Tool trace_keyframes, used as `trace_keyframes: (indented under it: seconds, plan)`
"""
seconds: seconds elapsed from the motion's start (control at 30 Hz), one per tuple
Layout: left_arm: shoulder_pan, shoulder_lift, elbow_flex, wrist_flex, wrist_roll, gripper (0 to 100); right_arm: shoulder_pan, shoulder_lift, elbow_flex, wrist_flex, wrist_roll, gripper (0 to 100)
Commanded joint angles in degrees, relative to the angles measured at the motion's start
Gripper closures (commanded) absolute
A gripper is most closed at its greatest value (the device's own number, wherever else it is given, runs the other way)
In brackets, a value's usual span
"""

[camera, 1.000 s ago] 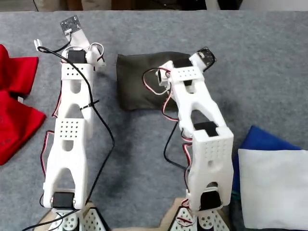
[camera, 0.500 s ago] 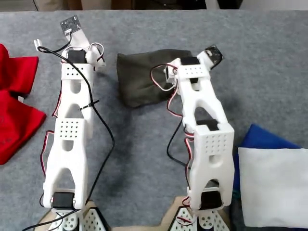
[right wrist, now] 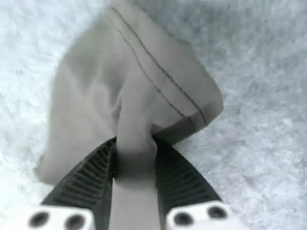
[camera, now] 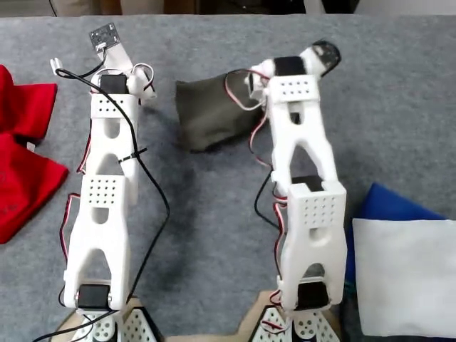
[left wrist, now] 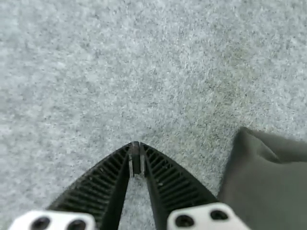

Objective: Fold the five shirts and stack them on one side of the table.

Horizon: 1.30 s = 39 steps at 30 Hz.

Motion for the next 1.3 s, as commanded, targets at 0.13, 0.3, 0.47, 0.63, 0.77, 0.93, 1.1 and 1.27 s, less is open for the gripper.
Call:
trace_keyframes:
  seconds: [0.13,0.3,0.47,0.63,0.77,0.93,1.1,1.27]
  plan:
    - [-0.09,-0.66,-2.73,-2.29,-1.32,98,9.80,-0.31,-10.24,7.21,3.16,99.3]
    - [0.18,-0.66,-2.73,-2.46,-1.67,98,19.03,-0.40,-14.55,16.97,6.24,99.3]
    - [0.18,-0.66,-2.81,-2.64,-1.67,98,30.73,-3.38,-11.12,19.96,7.03,99.3]
    - [0.18,-0.66,-2.81,-2.64,-1.67,98,35.56,-14.64,0.92,19.96,11.87,99.3]
    - [0.18,-0.66,-2.81,-2.73,-1.67,98,36.88,-25.71,14.11,19.87,15.03,99.3]
    - [0.18,-0.66,-2.81,-2.64,-1.67,98,42.68,-36.44,24.84,19.60,19.69,99.3]
    - [0.18,-0.66,-2.81,-2.64,-1.67,98,53.14,-42.68,29.32,19.78,26.99,99.3]
    - [0.44,-0.66,-2.81,-2.64,-1.67,98,59.21,-48.40,34.86,19.78,33.67,99.3]
